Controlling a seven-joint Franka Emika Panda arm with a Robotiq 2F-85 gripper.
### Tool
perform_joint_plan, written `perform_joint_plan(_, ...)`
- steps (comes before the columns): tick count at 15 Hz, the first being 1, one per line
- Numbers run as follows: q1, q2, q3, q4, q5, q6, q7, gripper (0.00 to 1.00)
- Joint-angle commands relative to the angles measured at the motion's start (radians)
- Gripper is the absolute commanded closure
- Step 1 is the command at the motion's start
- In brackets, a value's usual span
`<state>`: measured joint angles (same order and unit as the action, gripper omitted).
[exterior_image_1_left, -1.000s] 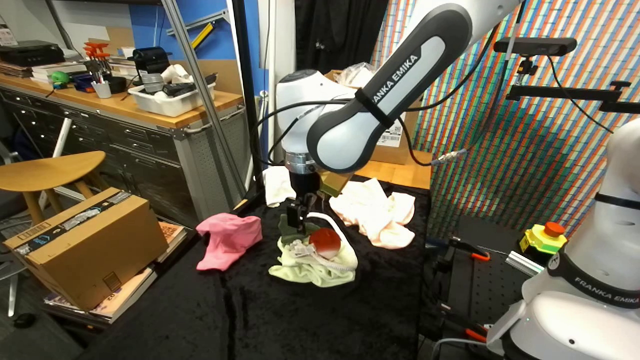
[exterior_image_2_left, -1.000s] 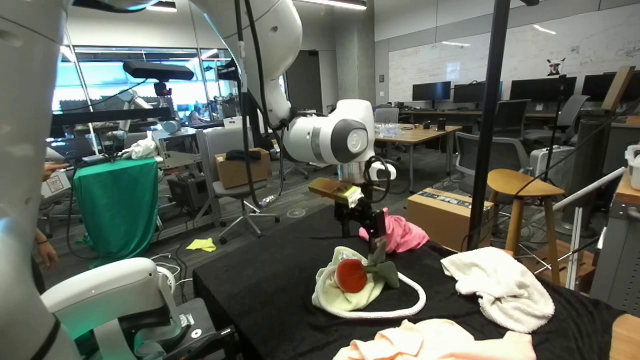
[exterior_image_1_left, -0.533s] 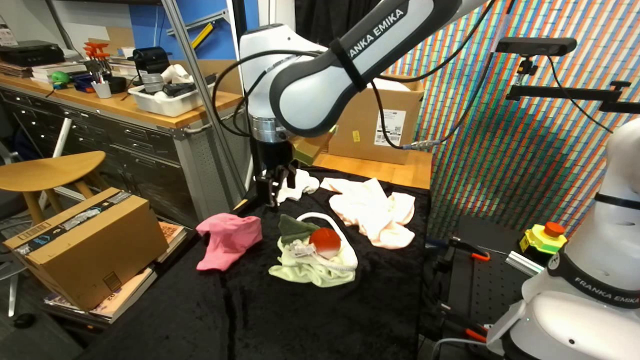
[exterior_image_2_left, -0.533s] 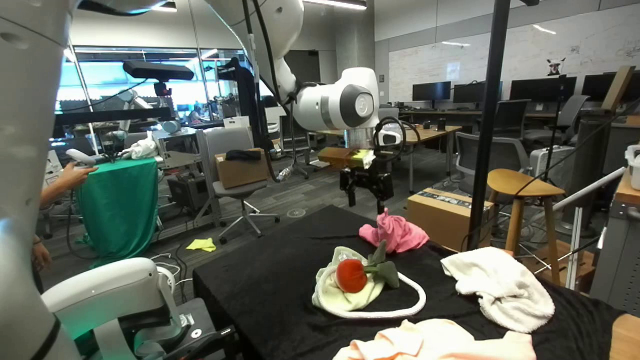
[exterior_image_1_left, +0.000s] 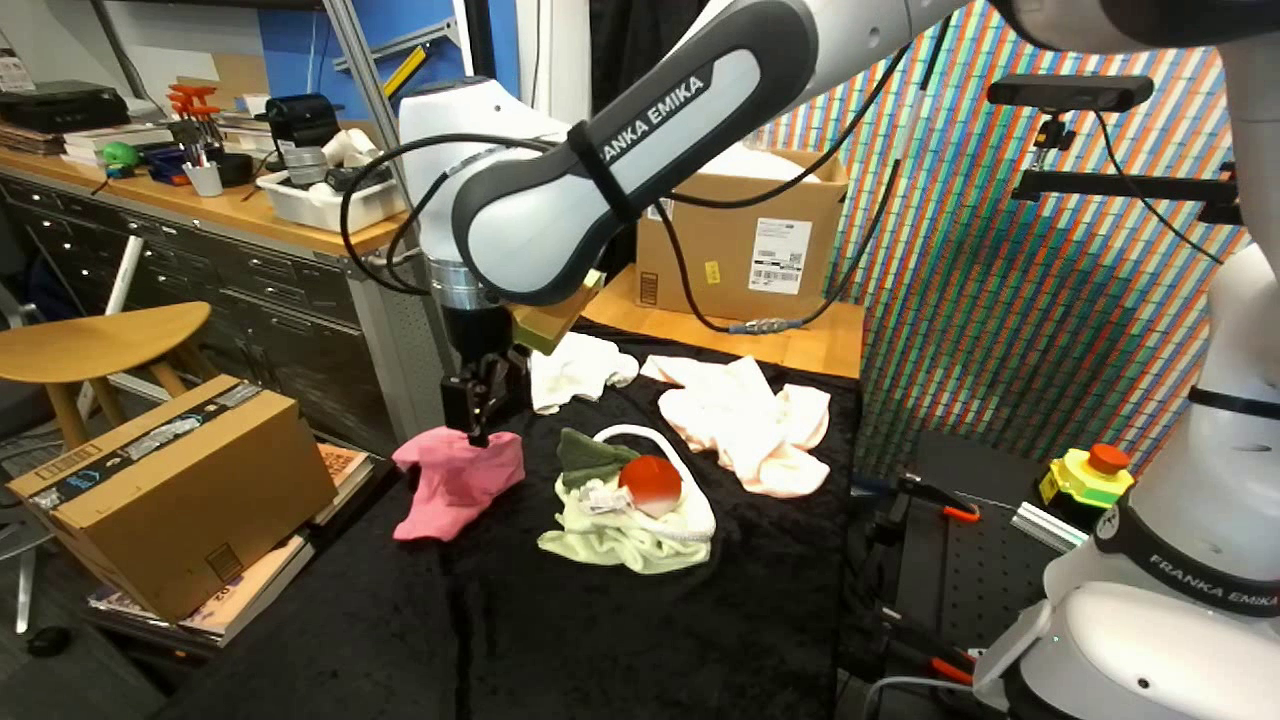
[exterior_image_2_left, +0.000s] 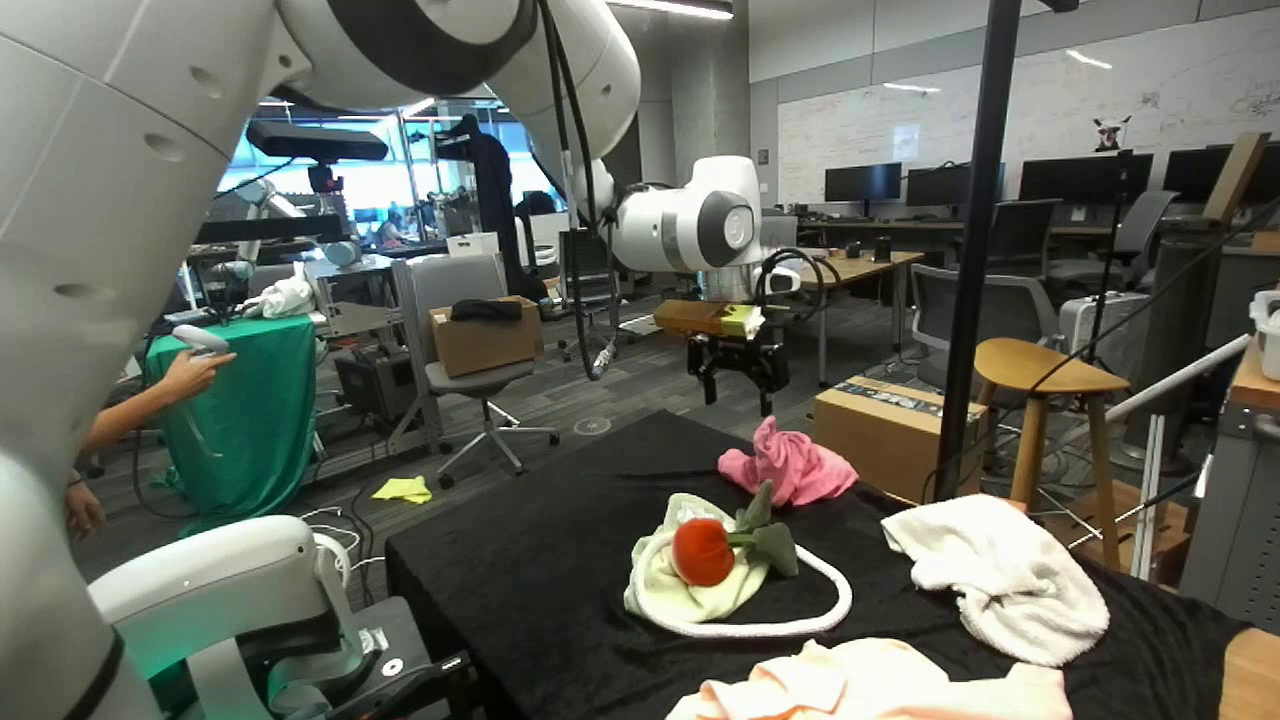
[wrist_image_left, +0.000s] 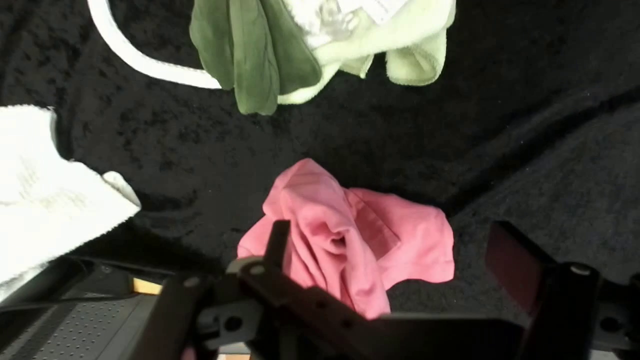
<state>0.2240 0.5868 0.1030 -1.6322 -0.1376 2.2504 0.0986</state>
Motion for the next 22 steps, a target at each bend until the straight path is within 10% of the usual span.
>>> perform_joint_plan(1, 0.039, 0.130, -0.029, 0.160, -0.037, 0.025, 0.016, 0.00)
perform_joint_plan(15, 0.032, 0.351, -0.077, 0.354, -0.020, 0.061, 0.013, 0.00)
perform_joint_plan(17, 0.029, 0.358, -0.080, 0.361, -0.017, 0.071, 0.010, 0.26)
perform_joint_plan(22, 0.027, 0.348, -0.083, 0.350, -0.014, 0.044, 0.006, 0.54)
